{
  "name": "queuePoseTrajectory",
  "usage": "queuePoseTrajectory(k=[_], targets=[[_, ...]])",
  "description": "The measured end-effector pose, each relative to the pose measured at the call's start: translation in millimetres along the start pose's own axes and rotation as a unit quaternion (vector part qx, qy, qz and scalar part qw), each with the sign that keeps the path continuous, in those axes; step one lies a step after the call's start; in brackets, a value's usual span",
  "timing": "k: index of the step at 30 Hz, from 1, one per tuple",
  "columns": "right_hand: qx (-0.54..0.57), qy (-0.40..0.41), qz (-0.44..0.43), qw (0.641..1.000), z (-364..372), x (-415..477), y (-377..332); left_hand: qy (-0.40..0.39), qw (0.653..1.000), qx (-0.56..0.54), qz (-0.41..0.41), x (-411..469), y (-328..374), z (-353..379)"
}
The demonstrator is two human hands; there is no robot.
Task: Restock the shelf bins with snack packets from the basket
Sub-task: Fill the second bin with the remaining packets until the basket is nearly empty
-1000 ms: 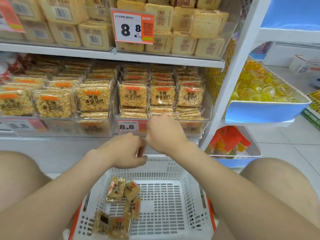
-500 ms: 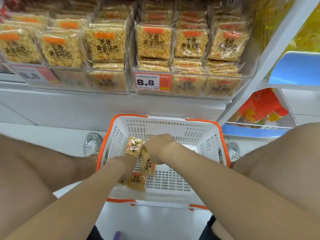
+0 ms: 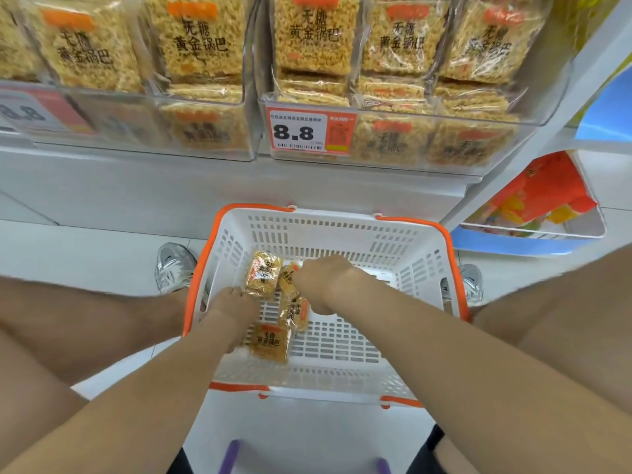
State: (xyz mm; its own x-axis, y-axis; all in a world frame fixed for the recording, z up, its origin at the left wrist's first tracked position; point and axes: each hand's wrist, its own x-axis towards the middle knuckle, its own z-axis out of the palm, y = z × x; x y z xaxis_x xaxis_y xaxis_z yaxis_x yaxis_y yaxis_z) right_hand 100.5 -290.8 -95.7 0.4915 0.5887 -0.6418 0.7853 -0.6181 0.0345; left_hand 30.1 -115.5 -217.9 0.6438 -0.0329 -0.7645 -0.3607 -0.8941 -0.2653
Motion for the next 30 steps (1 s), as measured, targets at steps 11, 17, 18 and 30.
queuePoseTrajectory(k=[11, 17, 18, 30], targets=[[0.115, 0.066, 0.011, 0.991, -27.5, -16.7, 26.0, 0.067, 0.726, -0.685, 0.013, -44.2, -41.5, -82.6], [0.287, 0.164, 0.027, 0.943, -48.8, -28.2, 53.2, 0.148, 0.59, -0.794, 0.02, -70.4, -46.9, -117.1], [0.311, 0.172, 0.032, 0.934, -51.9, -31.0, 56.8, 0.167, 0.57, -0.804, 0.018, -72.8, -48.1, -121.2], [0.286, 0.375, 0.003, 0.882, -96.1, -68.9, 53.9, 0.339, 0.492, -0.801, 0.025, -106.5, -47.4, -161.5]])
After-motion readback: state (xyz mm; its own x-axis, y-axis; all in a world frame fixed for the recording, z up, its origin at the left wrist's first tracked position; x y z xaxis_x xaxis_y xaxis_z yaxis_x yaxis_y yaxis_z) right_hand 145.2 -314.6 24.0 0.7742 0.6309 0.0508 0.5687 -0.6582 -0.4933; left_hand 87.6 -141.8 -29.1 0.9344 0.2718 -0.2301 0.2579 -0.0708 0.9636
